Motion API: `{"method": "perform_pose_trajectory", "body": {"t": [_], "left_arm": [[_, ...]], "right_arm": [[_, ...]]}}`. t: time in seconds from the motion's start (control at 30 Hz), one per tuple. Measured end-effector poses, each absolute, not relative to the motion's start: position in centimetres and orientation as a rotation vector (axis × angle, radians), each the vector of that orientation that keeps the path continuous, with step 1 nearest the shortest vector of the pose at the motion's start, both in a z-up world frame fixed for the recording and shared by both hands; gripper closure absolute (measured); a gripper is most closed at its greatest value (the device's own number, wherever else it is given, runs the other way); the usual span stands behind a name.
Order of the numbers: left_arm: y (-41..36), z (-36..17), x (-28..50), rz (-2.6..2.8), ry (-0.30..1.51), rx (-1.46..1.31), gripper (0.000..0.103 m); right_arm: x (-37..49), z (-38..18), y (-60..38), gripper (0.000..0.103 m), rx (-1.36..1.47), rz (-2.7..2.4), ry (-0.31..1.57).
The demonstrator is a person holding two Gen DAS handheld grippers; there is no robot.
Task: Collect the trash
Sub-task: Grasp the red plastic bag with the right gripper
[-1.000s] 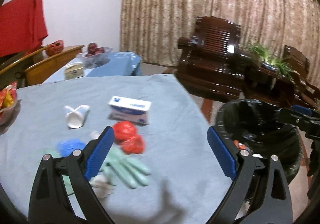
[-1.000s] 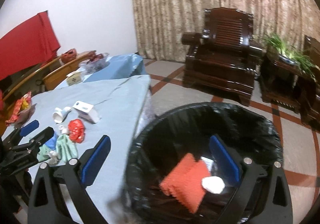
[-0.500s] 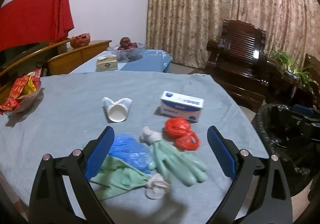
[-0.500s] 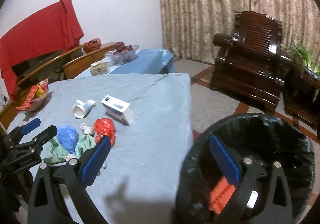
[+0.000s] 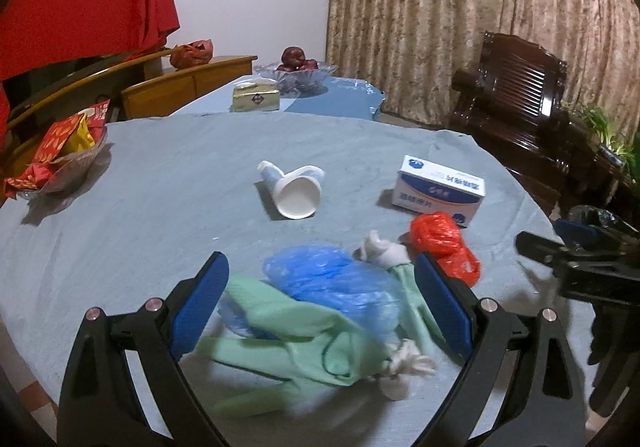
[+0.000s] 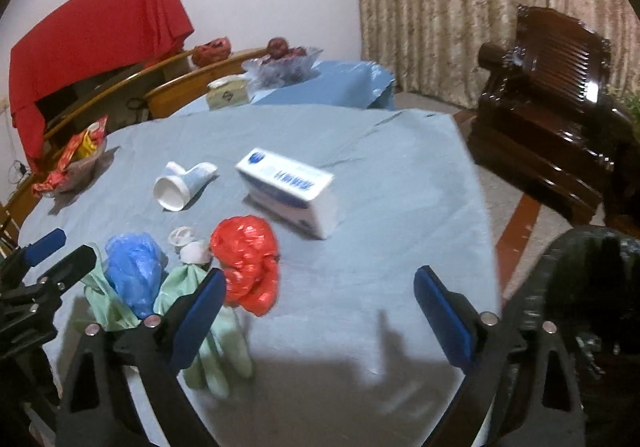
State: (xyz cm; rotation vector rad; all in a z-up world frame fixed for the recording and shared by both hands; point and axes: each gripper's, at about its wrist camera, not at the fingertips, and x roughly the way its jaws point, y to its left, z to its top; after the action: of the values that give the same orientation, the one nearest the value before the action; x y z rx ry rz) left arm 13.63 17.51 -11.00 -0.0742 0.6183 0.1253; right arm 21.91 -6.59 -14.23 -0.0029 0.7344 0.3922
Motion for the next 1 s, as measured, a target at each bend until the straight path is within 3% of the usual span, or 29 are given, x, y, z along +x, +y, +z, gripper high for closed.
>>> {"method": "perform_pose_trajectory", "body": {"t": [0.43,0.57,0.8,1.0], "left_arm": [[18.8,-11.9,14.3,0.132,0.624,-0.093,0.012],[18.9,-11.9,14.3,0.131,0.625,-0.096,0.012],[18.4,-12.0,14.6,0.115,0.628,-0.1,0.012],[17.0,-12.0,14.9,0.081,0.626,-0.094,0.017]], "right_arm": [[24.5,-16.4,-2.0,0.032,-0.045,0.474,0.786],[25.0,-17.2,-1.7,0.044,-0.041,0.493,0.818],[24.7,-17.3,-1.7,0.077,-0.031,0.549,0.847],[24.2,-16.3,-3.4,0.08,-0.004,0.525,0.827]]}}
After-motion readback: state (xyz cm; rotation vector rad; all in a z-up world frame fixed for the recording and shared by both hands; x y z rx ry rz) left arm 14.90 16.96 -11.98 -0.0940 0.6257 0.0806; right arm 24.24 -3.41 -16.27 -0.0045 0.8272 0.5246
